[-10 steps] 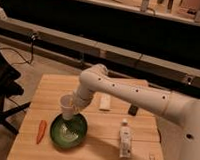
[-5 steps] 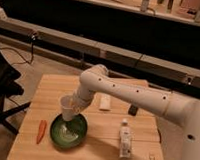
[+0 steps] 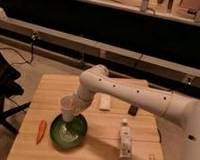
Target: Place the ceramic cup in the ceramic bowl
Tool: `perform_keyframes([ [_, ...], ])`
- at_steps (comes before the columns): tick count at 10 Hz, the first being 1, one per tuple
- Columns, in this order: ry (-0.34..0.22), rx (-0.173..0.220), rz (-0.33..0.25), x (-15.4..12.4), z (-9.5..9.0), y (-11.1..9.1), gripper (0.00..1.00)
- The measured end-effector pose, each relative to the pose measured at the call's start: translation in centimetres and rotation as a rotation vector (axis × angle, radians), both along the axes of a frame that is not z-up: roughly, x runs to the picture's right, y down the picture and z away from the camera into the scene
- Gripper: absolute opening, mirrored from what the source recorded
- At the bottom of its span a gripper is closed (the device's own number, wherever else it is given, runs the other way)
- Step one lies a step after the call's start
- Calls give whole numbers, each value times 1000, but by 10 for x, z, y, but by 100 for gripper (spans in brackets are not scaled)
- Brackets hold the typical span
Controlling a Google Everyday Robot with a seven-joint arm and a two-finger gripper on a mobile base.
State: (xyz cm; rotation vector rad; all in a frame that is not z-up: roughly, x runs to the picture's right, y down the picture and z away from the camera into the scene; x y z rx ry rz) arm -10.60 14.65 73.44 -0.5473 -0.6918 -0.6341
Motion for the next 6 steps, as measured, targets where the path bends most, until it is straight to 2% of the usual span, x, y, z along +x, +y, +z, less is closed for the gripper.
perform_keyframes([
  [6, -10, -1, -11, 1, -2, 2, 47],
])
